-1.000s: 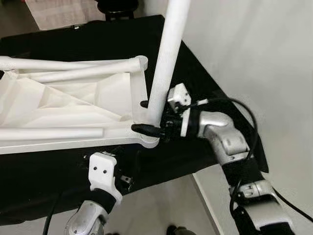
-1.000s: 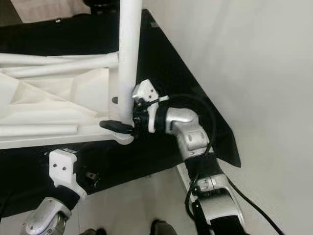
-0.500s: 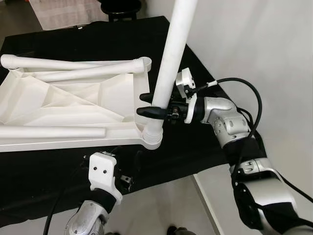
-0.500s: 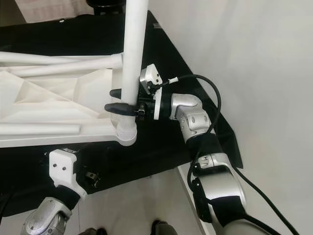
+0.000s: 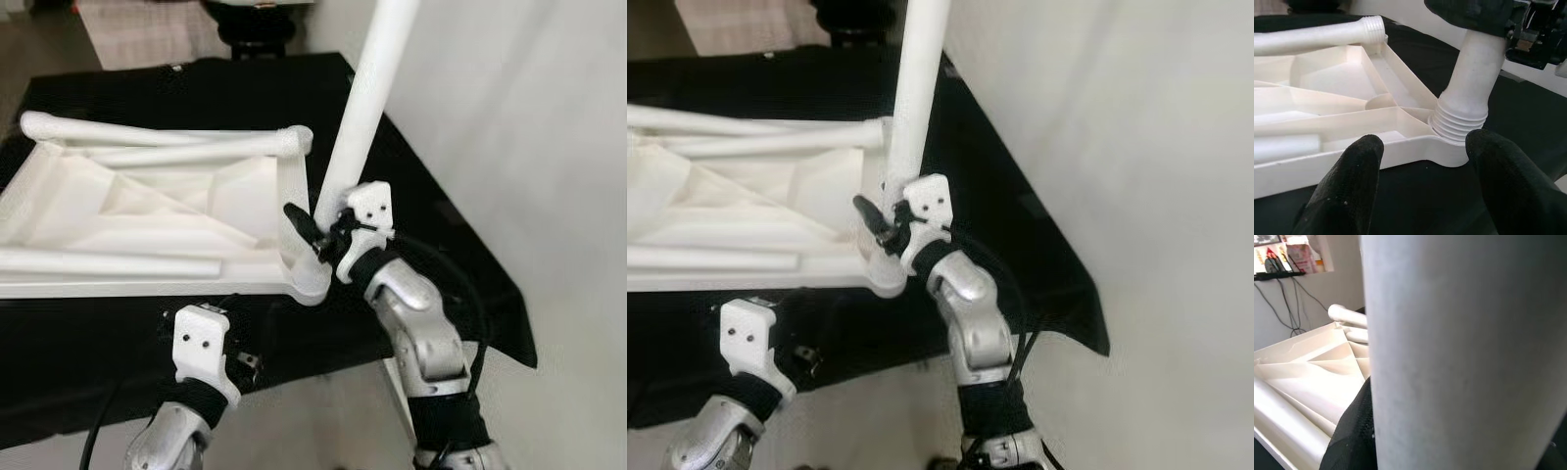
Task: Building children table
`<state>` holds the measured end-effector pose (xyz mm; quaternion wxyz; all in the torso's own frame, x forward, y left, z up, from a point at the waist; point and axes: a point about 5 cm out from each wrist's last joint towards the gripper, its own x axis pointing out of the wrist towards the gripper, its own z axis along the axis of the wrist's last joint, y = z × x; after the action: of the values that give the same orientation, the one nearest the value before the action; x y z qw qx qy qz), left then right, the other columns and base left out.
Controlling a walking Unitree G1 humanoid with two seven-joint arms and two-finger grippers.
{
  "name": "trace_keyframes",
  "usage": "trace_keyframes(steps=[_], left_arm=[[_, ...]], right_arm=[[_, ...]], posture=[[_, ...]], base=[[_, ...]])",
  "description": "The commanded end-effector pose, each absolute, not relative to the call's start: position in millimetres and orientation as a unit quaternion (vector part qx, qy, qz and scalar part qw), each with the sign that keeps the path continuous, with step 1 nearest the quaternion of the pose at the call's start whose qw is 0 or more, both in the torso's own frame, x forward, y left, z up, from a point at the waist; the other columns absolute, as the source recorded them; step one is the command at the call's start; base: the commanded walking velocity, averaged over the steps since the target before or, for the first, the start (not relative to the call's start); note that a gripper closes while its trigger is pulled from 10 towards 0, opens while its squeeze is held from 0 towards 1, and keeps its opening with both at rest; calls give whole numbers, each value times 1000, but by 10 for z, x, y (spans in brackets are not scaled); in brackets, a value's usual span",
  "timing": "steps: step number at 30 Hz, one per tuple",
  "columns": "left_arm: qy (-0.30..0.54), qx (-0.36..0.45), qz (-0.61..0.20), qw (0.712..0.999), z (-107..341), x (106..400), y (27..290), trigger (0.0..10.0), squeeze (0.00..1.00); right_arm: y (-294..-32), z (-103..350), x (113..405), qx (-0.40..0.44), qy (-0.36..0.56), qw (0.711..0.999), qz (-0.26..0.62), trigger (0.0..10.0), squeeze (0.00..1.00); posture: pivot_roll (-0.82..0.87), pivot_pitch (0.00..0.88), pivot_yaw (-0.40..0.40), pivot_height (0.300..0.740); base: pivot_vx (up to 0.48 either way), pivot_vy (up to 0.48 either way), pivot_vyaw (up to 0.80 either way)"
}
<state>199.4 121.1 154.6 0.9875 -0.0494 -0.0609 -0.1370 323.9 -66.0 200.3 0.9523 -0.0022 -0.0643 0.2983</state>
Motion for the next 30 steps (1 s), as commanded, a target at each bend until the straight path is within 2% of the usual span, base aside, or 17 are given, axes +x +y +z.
trace_keyframes(steps=[1,5,6,7,8,9,10,12,14,18,19,21,22,23,25,29,30], left_arm=[[-55,-47,-137,988,1516,1987,1224,10000,0],[-55,-48,-138,988,1510,2002,1229,10000,0],[-55,-47,-137,988,1509,2007,1233,10000,0],[-55,-47,-137,988,1509,2007,1233,10000,0],[-56,-47,-136,988,1508,2012,1236,10000,0],[-57,-47,-135,988,1508,2015,1238,10000,0],[-57,-48,-134,988,1505,2021,1238,10000,0],[-56,-48,-134,988,1499,2026,1236,10000,0],[-56,-48,-134,988,1497,2027,1234,10000,0],[-55,-50,-136,988,1488,2030,1221,10000,0],[-55,-50,-136,988,1488,2030,1221,10000,0],[-56,-51,-137,988,1487,2030,1214,10000,0],[-56,-52,-137,988,1486,2029,1212,10000,0],[-56,-52,-137,988,1487,2028,1209,10000,0],[-56,-52,-137,988,1487,2028,1209,10000,0],[-57,-54,-136,988,1493,2022,1199,10000,0],[-57,-54,-136,988,1493,2022,1199,10000,0]], right_arm=[[-701,1614,3273,-48,19,958,282,0,0],[-666,1627,3306,-59,14,953,295,0,0],[-666,1658,3335,-64,10,953,297,1882,0],[-666,1658,3335,-64,10,953,297,1882,0],[-661,1723,3348,-62,-1,955,289,10000,0],[-661,1769,3351,-59,-9,958,282,10000,0],[-654,1826,3366,-52,-21,954,296,10000,1000],[-640,1958,3417,-33,-45,936,349,10000,1000],[-650,2001,3441,-32,-54,931,359,10000,1000],[-710,2197,3559,-41,-78,878,470,10000,1000],[-710,2197,3559,-41,-78,878,470,10000,1000],[-736,2260,3556,-64,-83,843,528,10000,988],[-749,2291,3553,-72,-83,826,554,10000,192],[-762,2328,3555,-70,-79,806,582,10000,0],[-762,2328,3555,-70,-79,806,582,10000,0],[-766,2491,3647,-54,-70,771,630,10000,0],[-766,2491,3647,-54,-70,771,630,10000,0]], posture=[[-36,189,-44,740],[-37,184,-48,740],[-36,175,-47,740],[-36,175,-47,740],[-38,174,-45,740],[-38,174,-45,740],[-36,166,-46,740],[-34,163,-46,740],[-34,163,-46,740],[-32,155,-46,740],[-32,155,-46,740],[-28,153,-49,740],[-28,153,-49,740],[-29,155,-51,740],[-29,155,-51,740],[-20,163,-59,740],[-20,163,-59,740]], base=[[0,0,0],[0,0,0],[0,0,0],[0,0,0],[0,0,0],[0,0,0],[0,0,0],[0,0,0],[0,0,0],[0,0,0],[0,0,0],[0,0,0],[0,0,0],[0,0,0],[0,0,0],[0,0,0],[0,0,0]])
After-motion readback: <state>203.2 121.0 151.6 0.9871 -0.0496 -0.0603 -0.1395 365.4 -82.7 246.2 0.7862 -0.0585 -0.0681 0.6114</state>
